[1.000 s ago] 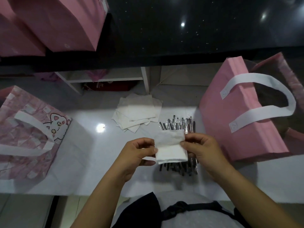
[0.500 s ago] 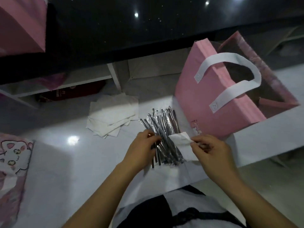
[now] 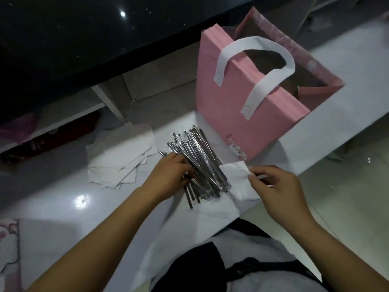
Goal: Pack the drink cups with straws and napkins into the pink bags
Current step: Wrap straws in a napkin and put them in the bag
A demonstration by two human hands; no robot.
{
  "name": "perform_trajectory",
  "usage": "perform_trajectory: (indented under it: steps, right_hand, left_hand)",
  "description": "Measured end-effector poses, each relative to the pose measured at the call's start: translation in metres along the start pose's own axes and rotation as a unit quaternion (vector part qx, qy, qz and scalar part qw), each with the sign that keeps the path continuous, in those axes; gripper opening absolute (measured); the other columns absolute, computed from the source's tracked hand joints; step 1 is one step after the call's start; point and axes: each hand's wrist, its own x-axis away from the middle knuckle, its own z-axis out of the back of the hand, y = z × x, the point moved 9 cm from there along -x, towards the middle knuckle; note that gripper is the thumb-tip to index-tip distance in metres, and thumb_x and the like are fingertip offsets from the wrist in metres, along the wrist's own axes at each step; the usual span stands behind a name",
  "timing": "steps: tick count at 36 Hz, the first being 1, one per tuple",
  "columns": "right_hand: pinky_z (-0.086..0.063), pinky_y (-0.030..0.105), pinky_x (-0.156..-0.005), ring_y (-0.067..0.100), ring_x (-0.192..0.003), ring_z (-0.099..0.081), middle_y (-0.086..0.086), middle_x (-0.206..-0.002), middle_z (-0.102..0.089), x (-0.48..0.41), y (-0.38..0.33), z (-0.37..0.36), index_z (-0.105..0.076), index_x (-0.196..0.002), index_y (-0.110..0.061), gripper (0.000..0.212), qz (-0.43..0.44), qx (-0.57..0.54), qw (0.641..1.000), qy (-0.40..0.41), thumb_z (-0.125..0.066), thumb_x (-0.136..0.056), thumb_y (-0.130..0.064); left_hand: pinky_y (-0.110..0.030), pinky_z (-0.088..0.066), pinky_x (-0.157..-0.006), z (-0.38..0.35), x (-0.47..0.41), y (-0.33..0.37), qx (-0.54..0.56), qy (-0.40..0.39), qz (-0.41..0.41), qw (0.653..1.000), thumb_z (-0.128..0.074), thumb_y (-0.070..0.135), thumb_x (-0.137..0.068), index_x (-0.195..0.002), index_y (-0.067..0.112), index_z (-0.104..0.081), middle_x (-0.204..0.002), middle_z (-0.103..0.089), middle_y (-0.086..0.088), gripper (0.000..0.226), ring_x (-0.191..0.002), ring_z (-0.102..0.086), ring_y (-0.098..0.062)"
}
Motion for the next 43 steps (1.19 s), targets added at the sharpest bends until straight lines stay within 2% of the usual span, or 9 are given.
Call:
perform_trajectory:
  steps: [6,9,15,19,26,31,36,40,43]
  right_hand:
    - [-0.051,0.021,-0.069,0.004,-0.081,-0.068,-0.018,-0.086,-0.073,0.001,-0.001,-0.004,-0.076,-0.093,-0.033,0.018,-0.009,0.009,1.0,-0.01,-0.073,-0.088,-0.016]
    - [-0.05,0.013,-0.063,0.003,-0.078,-0.068,-0.017,-0.082,-0.073,-0.001,-0.004,-0.005,-0.076,-0.091,-0.032,0.016,-0.009,0.011,1.0,-0.011,-0.073,-0.088,-0.017]
    - [-0.048,0.008,-0.064,0.0,-0.075,-0.066,-0.02,-0.08,-0.072,-0.007,-0.016,-0.01,-0.072,-0.082,-0.04,0.026,0.011,0.002,1.0,-0.024,-0.073,-0.088,-0.015]
    - [-0.048,0.009,-0.064,0.0,-0.071,-0.065,-0.02,-0.077,-0.072,-0.012,-0.02,-0.013,-0.07,-0.076,-0.042,0.033,0.023,-0.006,0.999,-0.034,-0.073,-0.087,-0.011]
    - [-0.049,0.009,-0.065,-0.001,-0.071,-0.065,-0.02,-0.078,-0.072,-0.017,-0.031,-0.022,-0.07,-0.078,-0.041,0.034,0.04,-0.008,0.997,-0.066,-0.073,-0.088,-0.008]
    - [-0.049,0.009,-0.063,-0.003,-0.071,-0.064,-0.019,-0.08,-0.072,-0.019,-0.035,-0.023,-0.069,-0.079,-0.04,0.032,0.037,-0.01,0.996,-0.082,-0.072,-0.088,-0.009]
    - [-0.05,0.012,-0.064,0.002,-0.074,-0.066,-0.017,-0.079,-0.072,-0.019,-0.033,-0.023,-0.072,-0.081,-0.036,0.027,0.034,-0.001,0.994,-0.104,-0.072,-0.089,-0.011]
    - [-0.049,0.01,-0.064,0.002,-0.073,-0.066,-0.015,-0.079,-0.073,-0.021,-0.028,-0.021,-0.073,-0.083,-0.034,0.024,0.017,-0.018,0.994,-0.108,-0.073,-0.089,-0.011]
    - [-0.053,0.015,-0.073,0.006,-0.081,-0.069,-0.008,-0.083,-0.075,-0.025,-0.021,-0.021,-0.073,-0.086,-0.029,0.02,-0.006,-0.042,0.993,-0.106,-0.073,-0.088,-0.009]
  left_hand:
    - [-0.031,-0.027,-0.082,0.004,0.001,0.002,-0.023,-0.006,-0.029,0.999,-0.068,0.035,-0.093,-0.114,0.031,-0.071,-0.118,-0.06,0.006,0.021,-0.11,-0.043,-0.02]
    - [-0.032,-0.028,-0.082,0.011,0.007,-0.001,-0.01,0.008,-0.026,1.0,-0.067,0.033,-0.094,-0.11,0.03,-0.071,-0.115,-0.061,0.008,0.017,-0.107,-0.045,-0.019]
    - [-0.034,-0.047,-0.078,0.021,0.02,-0.011,0.046,0.014,0.005,0.999,-0.074,0.021,-0.09,-0.102,0.024,-0.074,-0.098,-0.07,0.007,0.012,-0.093,-0.061,-0.018]
    - [-0.029,-0.042,-0.075,0.02,0.025,-0.013,0.04,0.023,0.025,0.999,-0.074,0.017,-0.089,-0.103,0.023,-0.077,-0.098,-0.073,0.006,0.016,-0.094,-0.062,-0.019]
    - [-0.035,-0.047,-0.08,0.016,0.02,-0.005,-0.013,0.015,0.017,1.0,-0.065,0.021,-0.095,-0.118,0.028,-0.074,-0.103,-0.075,0.003,0.026,-0.097,-0.061,-0.024]
    - [-0.034,-0.045,-0.079,0.009,0.016,-0.005,-0.046,-0.02,0.026,0.998,-0.066,0.021,-0.092,-0.111,0.023,-0.074,-0.105,-0.07,0.001,0.021,-0.1,-0.058,-0.024]
    - [-0.03,-0.031,-0.072,0.015,0.021,-0.004,-0.049,-0.004,0.032,0.998,-0.072,0.026,-0.09,-0.104,0.023,-0.076,-0.102,-0.067,0.002,0.015,-0.097,-0.054,-0.021]
    - [-0.031,-0.038,-0.072,0.023,0.031,-0.008,-0.039,0.003,0.066,0.997,-0.072,0.024,-0.089,-0.101,0.028,-0.077,-0.098,-0.07,0.007,0.013,-0.095,-0.058,-0.02]
    - [-0.029,-0.04,-0.069,0.029,0.047,-0.022,-0.008,0.005,0.135,0.991,-0.072,0.024,-0.09,-0.102,0.027,-0.076,-0.096,-0.069,0.008,0.013,-0.093,-0.061,-0.018]
